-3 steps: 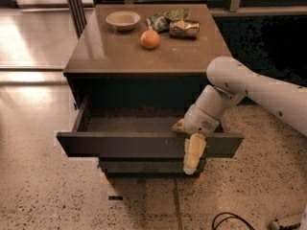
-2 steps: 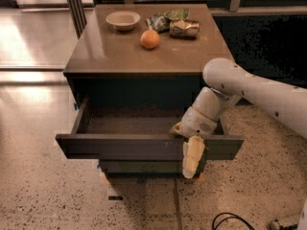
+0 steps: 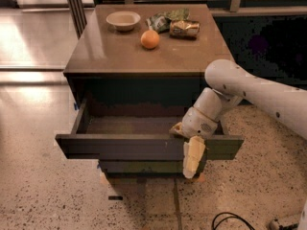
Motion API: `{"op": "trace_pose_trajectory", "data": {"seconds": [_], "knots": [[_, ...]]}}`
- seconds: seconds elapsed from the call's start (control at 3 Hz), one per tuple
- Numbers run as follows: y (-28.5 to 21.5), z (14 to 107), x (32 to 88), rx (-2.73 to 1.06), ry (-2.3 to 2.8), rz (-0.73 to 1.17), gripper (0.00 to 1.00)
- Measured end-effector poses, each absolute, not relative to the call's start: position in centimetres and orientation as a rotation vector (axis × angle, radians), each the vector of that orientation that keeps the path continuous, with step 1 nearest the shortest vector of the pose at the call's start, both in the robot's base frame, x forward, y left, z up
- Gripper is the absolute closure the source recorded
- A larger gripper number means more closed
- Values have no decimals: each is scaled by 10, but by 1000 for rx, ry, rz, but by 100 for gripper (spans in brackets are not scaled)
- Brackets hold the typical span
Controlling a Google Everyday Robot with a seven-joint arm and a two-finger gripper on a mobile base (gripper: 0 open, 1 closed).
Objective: Open top drawer
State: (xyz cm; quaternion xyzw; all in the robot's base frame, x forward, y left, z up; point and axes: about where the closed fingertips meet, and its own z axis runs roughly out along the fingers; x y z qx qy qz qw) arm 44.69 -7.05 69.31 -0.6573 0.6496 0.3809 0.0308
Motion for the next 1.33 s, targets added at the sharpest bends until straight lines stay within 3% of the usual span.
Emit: {"op": "trace_pose_trajectory", "data": {"seconds": [1.33], "knots": [[-77, 703, 425, -2001, 1945, 1300, 0]]}}
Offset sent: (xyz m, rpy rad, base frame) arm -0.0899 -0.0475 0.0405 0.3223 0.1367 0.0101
